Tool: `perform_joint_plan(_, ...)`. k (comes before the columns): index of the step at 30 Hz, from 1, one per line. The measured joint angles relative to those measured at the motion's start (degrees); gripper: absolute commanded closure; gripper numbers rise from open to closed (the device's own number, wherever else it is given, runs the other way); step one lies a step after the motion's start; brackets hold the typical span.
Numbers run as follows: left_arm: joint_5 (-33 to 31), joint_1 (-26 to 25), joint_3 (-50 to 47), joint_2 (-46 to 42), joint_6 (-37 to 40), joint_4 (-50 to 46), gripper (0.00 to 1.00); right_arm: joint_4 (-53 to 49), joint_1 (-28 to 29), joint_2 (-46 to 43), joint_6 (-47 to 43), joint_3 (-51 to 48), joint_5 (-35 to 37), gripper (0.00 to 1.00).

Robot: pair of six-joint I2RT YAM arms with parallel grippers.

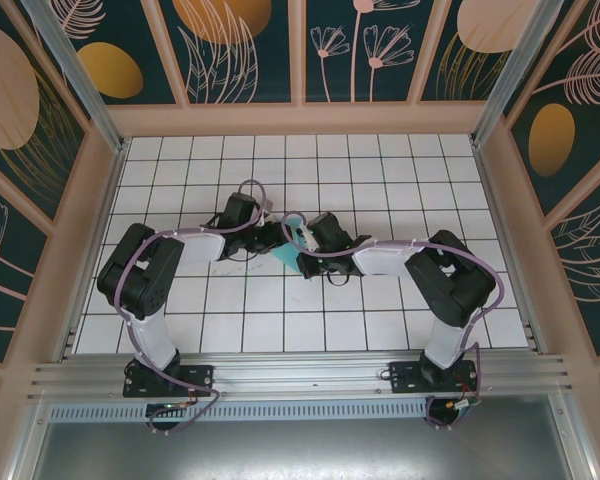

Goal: Fold a paper plane with a square sheet of paper (fold left side to right side)

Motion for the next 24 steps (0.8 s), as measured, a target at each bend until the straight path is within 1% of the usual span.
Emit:
perform_joint_plan(18, -0.85, -0.24, 1.05, 3.3, -0.26, -0.22, 0.56, 0.5, -1.64, 0.17, 1.05, 0.0, -4.17, 0.89)
perform_joint_plan(24, -1.7, -0.44, 1.57, 3.41, -0.2, -0.94, 0.56, 0.66, -1.81, 0.33, 1.05, 0.0, -4.39, 0.86)
